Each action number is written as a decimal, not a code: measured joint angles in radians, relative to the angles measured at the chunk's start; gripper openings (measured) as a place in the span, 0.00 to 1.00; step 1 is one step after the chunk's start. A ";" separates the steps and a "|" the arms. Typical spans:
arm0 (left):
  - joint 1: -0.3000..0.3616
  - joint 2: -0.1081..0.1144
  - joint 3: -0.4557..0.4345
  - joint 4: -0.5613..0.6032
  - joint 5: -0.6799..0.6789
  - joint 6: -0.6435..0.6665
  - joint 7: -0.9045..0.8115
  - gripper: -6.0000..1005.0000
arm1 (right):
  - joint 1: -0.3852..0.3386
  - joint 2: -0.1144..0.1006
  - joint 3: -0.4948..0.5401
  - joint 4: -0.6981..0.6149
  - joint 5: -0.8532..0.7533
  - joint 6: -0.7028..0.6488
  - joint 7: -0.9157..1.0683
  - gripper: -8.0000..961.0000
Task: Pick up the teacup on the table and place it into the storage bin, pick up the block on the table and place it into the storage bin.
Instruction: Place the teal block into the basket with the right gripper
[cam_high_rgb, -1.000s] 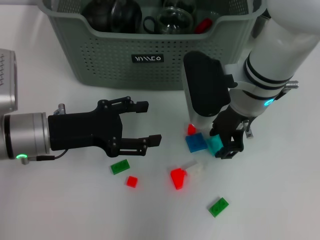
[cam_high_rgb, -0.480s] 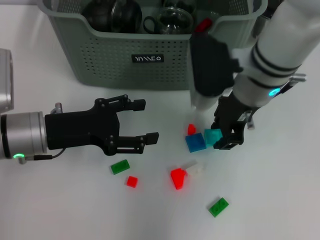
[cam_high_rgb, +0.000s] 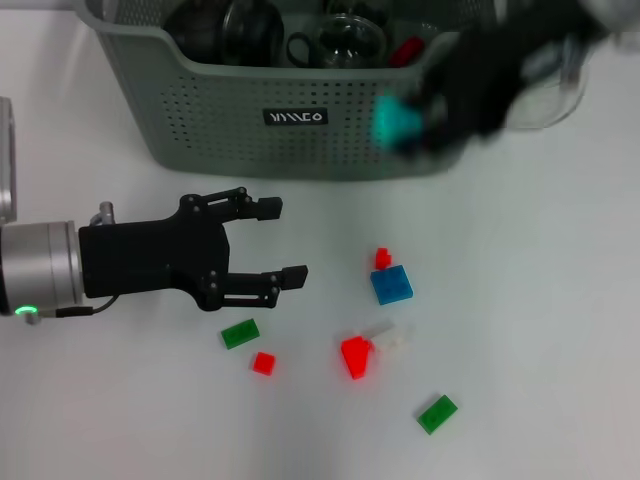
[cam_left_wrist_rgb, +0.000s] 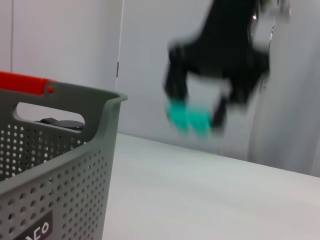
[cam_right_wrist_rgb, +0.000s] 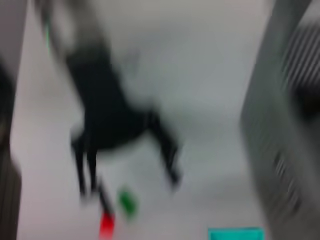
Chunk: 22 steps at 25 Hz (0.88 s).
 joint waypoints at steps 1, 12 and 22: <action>0.000 0.000 0.000 0.000 0.000 0.001 0.002 0.85 | 0.018 -0.009 0.058 -0.007 0.030 -0.006 0.018 0.46; 0.001 0.001 0.002 -0.001 0.003 0.001 0.014 0.85 | 0.139 -0.088 0.182 0.168 0.036 0.354 0.156 0.48; 0.001 0.001 0.000 -0.007 0.003 0.000 0.014 0.85 | 0.268 -0.058 0.001 0.575 -0.169 0.804 0.143 0.49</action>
